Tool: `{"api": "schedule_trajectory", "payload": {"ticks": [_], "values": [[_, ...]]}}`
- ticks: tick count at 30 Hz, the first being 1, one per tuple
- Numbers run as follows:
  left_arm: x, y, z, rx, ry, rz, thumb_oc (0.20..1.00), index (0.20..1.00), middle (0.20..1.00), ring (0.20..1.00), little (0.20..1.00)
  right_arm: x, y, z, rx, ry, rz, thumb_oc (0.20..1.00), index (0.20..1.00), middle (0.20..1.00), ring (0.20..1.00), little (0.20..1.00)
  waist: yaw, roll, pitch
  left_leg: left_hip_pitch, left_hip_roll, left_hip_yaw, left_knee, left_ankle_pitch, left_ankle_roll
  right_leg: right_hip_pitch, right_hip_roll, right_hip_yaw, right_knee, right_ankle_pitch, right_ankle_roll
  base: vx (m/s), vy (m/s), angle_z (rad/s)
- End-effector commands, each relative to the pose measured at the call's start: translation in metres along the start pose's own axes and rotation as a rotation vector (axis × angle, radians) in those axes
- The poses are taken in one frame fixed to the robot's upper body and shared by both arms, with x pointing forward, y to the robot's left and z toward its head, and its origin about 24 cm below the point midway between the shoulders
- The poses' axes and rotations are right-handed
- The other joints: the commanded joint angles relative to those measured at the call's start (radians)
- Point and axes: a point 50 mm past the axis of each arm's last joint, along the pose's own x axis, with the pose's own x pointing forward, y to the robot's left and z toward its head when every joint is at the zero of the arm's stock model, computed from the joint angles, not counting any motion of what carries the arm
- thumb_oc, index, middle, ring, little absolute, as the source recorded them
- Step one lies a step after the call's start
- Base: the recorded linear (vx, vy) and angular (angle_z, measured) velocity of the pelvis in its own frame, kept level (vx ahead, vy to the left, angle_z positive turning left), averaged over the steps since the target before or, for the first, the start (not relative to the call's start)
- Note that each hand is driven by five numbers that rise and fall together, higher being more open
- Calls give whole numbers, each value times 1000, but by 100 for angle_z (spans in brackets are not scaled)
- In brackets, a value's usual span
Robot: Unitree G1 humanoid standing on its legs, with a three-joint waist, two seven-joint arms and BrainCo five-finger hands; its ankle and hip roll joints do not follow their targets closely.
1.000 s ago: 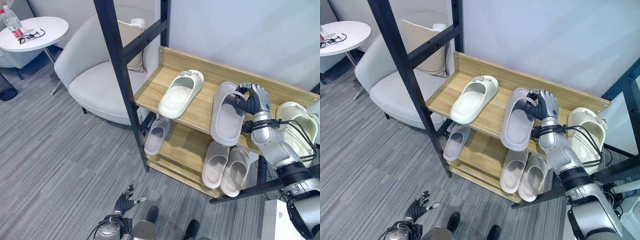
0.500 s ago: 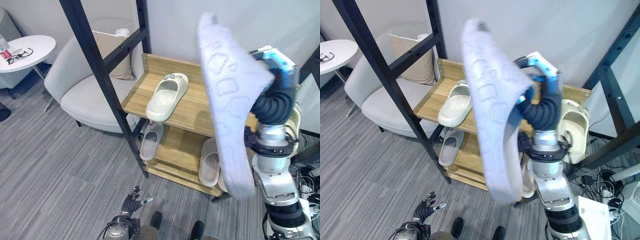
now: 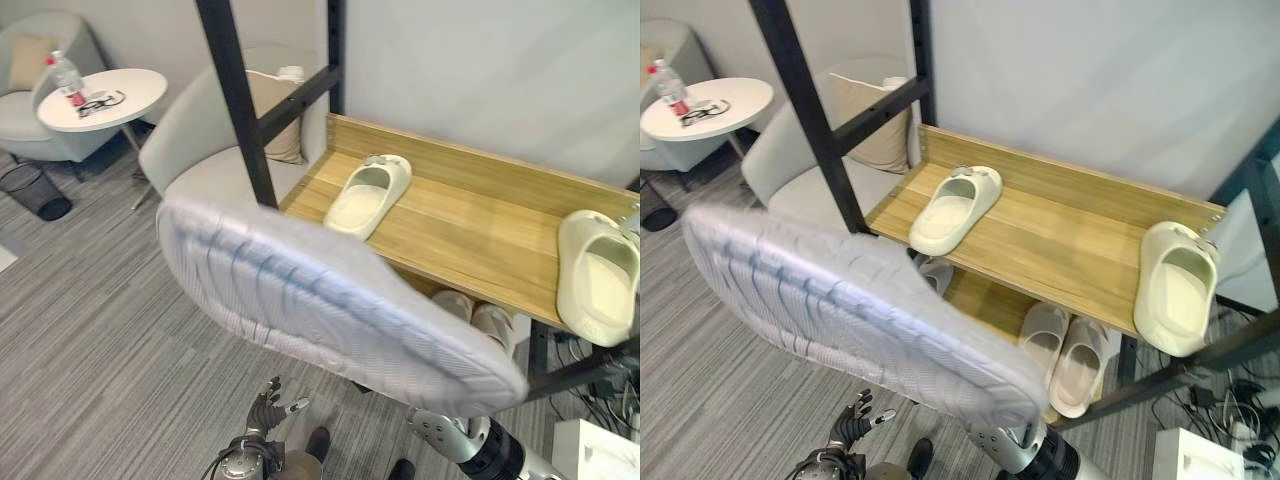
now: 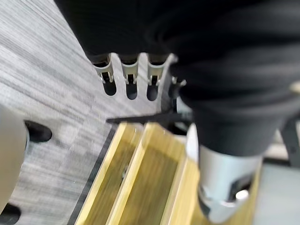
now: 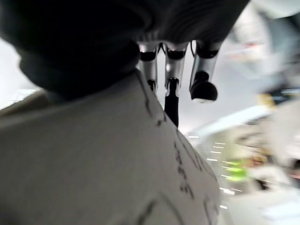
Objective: Arrange the slippers neatly on the shoe rack.
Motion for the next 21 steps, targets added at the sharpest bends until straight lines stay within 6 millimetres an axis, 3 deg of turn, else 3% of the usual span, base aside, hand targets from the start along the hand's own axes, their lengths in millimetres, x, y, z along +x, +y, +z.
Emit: {"api": "schedule_trajectory", "payload": {"ticks": [1, 4, 5, 7, 8, 9, 10, 11, 12, 13, 20, 21], "values": [[15, 10, 20, -16, -77, 52, 1000, 1000, 1000, 1000, 1000, -11, -5, -17, -268, 101, 35, 200, 200, 200, 200, 200, 16, -12, 54, 31, 8, 12, -3, -44, -21, 101, -37, -23, 6, -88, 57, -17, -7, 11], [16, 7, 17, -24, -63, 52, 1000, 1000, 1000, 1000, 1000, -42, -38, -58, -383, 322, -132, 200, 200, 200, 200, 200, 14, -8, 73, 15, 7, 2, 1, -38, -27, 93, -37, -41, 12, -93, 56, -59, -10, 19], [14, 3, 8, -32, -36, 60, 1000, 1000, 1000, 1000, 1000, -67, -78, -59, -763, 403, -307, 200, 200, 200, 200, 200, 15, 4, 108, -12, 4, 0, 14, -34, -28, 71, -38, -53, 25, -100, 59, -132, -3, 11], [14, 1, 9, -25, -40, 54, 1000, 1000, 1000, 1000, 1000, -70, -82, -56, -843, 404, -311, 200, 200, 200, 200, 200, 15, 8, 119, -28, 1, -2, 22, -29, -26, 58, -40, -57, 29, -98, 60, -101, 3, 2], [15, -1, 14, -20, -66, 48, 1000, 1000, 1000, 1000, 1000, -75, -99, -47, -974, 393, -405, 200, 200, 200, 200, 200, 15, 15, 138, -46, -2, -3, 37, -30, -26, 43, -42, -57, 37, -99, 59, -204, -8, 14], [14, -5, 27, -17, -141, 26, 1000, 1000, 1000, 1000, 1000, -79, -121, -26, -1216, 344, -516, 200, 200, 200, 200, 200, 20, 33, 185, -101, -11, -13, 74, -25, -28, 0, -47, -65, 58, -101, 58, -195, -17, 16], [14, -5, 27, -17, -140, 27, 1000, 1000, 1000, 1000, 1000, -79, -121, -26, -1215, 345, -516, 200, 200, 200, 200, 200, 22, 33, 186, -98, -9, -11, 75, -30, -29, 1, -46, -62, 60, -106, 57, -324, -10, 20], [15, -10, 46, -19, -221, -13, 1000, 1000, 1000, 1000, 1000, -73, -143, 0, -1400, 275, -642, 200, 200, 200, 200, 200, 28, 56, 233, -155, -16, -18, 109, -24, -29, -56, -57, -65, 94, -107, 55, -247, 11, 12], [15, -12, 54, -26, -252, -29, 1000, 1000, 1000, 1000, 1000, -68, -153, 12, -1463, 243, -709, 200, 200, 200, 200, 200, 29, 64, 251, -187, -19, -18, 135, -24, -28, -90, -66, -65, 122, -109, 53, -416, 75, 14], [14, -15, 72, -46, -324, -58, 1000, 1000, 1000, 1000, 1000, -56, -168, 44, -1614, 153, -814, 200, 200, 200, 200, 200, 28, 82, 286, -260, -22, -11, 195, -30, -22, -179, -94, -47, 202, -117, 49, -296, 103, 15], [10, -11, 80, -89, -361, -57, 1000, 1000, 1000, 1000, 1000, -52, -189, 134, -1922, -62, -1042, 200, 200, 200, 200, 200, 36, 101, 300, -455, -52, 6, 333, -71, -4, -407, -153, 21, 419, -171, 42, -98, 82, 10], [10, -10, 79, -91, -359, -54, 1000, 1000, 1000, 1000, 1000, -54, -192, 141, -1953, -56, -1057, 200, 200, 200, 200, 200, 38, 98, 298, -462, -52, 8, 350, -102, -6, -427, -156, 38, 450, -202, 49, 39, 16, 21]]}}
